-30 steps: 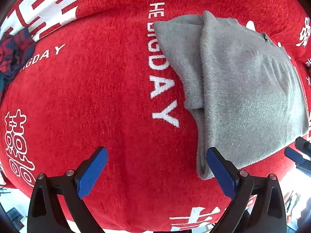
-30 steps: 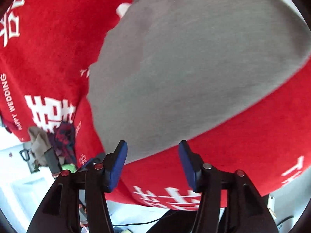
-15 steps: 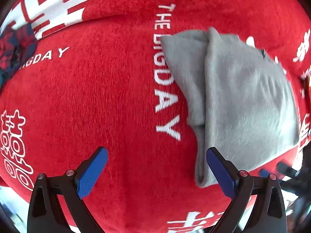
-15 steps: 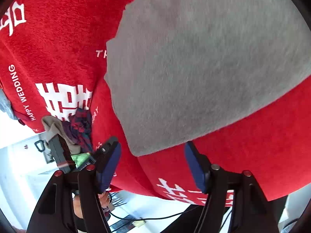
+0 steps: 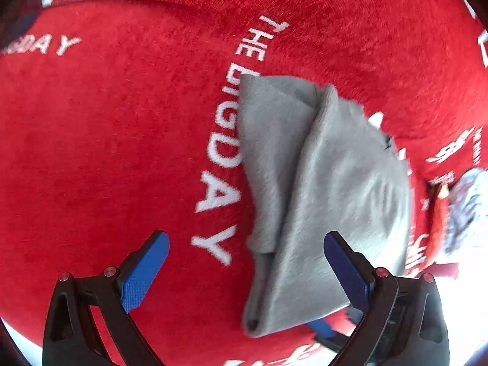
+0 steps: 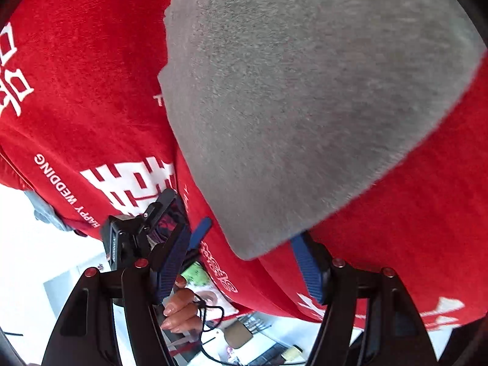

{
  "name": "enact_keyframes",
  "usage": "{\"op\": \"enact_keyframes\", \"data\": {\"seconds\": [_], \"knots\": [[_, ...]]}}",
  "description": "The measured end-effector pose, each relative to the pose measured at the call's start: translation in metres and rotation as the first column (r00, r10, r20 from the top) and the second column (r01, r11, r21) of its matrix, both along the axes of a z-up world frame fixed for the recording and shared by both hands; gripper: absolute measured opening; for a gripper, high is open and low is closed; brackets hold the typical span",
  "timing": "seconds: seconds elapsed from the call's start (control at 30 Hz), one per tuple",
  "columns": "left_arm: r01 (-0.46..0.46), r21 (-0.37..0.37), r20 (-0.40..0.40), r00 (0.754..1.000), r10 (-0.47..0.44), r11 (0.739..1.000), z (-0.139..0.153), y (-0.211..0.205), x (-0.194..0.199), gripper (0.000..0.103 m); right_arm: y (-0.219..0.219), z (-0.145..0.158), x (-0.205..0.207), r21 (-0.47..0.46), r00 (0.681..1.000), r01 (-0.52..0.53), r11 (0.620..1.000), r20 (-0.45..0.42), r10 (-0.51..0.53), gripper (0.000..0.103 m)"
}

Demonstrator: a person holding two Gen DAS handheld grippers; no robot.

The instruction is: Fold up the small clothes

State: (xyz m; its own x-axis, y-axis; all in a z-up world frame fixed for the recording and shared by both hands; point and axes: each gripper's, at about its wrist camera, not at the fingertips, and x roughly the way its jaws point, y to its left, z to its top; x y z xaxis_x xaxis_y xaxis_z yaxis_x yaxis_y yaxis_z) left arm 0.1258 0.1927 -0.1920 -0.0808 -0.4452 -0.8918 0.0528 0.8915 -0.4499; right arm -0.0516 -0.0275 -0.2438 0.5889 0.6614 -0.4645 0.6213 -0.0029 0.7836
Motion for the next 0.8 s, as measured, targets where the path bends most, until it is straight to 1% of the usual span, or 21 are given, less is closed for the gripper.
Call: {"op": "enact_keyframes", "data": {"seconds": [0.13,0.23,0.27,0.3,0.33,0.37,0.4,0.47,0.57,0.6,0.63,0.67,0.7,0.73,0.77,0.8], "knots": [[-0.023,-0.107,-0.063,0.998,0.016,0.994,-0.013,-0.005,0.008,0.102,0.001,-0.001,0.014,0.006,0.999,0.033,0.999,0.019,-0.033,0.074],[-0.029,-0.18,-0.103,0.995,0.011,0.983,-0.021,-0.01,0.014,0.102,-0.001,-0.001,0.023,0.024,0.998,0.061,0.998,0.033,-0.062,0.075],[-0.029,-0.198,-0.114,0.994,0.006,0.98,-0.022,-0.014,0.016,0.102,-0.002,-0.002,0.025,0.034,0.997,0.074,0.997,0.034,-0.075,0.07],[-0.024,-0.219,-0.126,0.992,-0.003,0.975,-0.024,-0.016,0.017,0.102,-0.004,-0.003,0.027,0.044,0.995,0.087,0.995,0.034,-0.089,0.049],[-0.016,-0.233,-0.136,0.991,-0.016,0.972,-0.026,-0.021,0.019,0.102,-0.005,-0.004,0.029,0.051,0.995,0.089,0.995,0.036,-0.091,0.034],[-0.007,-0.235,-0.139,0.99,-0.026,0.972,-0.027,-0.025,0.02,0.102,-0.007,-0.003,0.03,0.055,0.995,0.089,0.994,0.045,-0.092,0.013],[0.001,-0.236,-0.14,0.989,-0.035,0.972,-0.029,-0.029,0.021,0.102,-0.01,0.0,0.032,0.066,0.993,0.093,0.994,0.069,-0.097,0.013],[0.012,-0.263,-0.153,0.987,-0.054,0.965,-0.032,-0.036,0.024,0.102,-0.014,0.01,0.037,0.074,0.99,0.082,0.994,0.111,-0.09,0.013],[-0.005,-0.335,-0.188,0.98,-0.062,0.942,-0.036,-0.051,0.031,0.102,-0.02,0.031,0.043,0.079,0.982,0.055,0.995,0.178,-0.069,0.013],[-0.01,-0.36,-0.198,0.978,-0.066,0.933,-0.036,-0.057,0.034,0.102,-0.022,0.038,0.046,0.075,0.978,0.036,0.997,0.201,-0.051,0.012],[-0.009,-0.398,-0.206,0.975,-0.08,0.917,-0.034,-0.067,0.037,0.102,-0.023,0.045,0.048,0.054,0.977,0.009,0.998,0.211,-0.02,0.012],[0.0,-0.419,-0.202,0.975,-0.093,0.908,-0.032,-0.075,0.039,0.102,-0.022,0.05,0.051,0.029,0.976,-0.023,0.999,0.215,0.016,0.012],[0.02,-0.422,-0.185,0.977,-0.108,0.906,-0.028,-0.083,0.04,0.102,-0.021,0.052,0.052,0.012,0.975,-0.048,0.999,0.217,0.044,0.012],[0.057,-0.404,-0.158,0.979,-0.131,0.913,-0.024,-0.093,0.04,0.101,-0.019,0.054,0.054,-0.01,0.974,-0.078,0.997,0.213,0.079,0.012],[0.098,-0.37,-0.133,0.979,-0.157,0.924,-0.022,-0.103,0.039,0.097,-0.018,0.053,0.054,-0.029,0.974,-0.107,0.994,0.197,0.111,0.012],[0.131,-0.325,-0.111,0.978,-0.175,0.937,-0.022,-0.11,0.039,0.08,-0.016,0.05,0.053,-0.043,0.975,-0.137,0.99,0.169,0.143,0.012]]}}
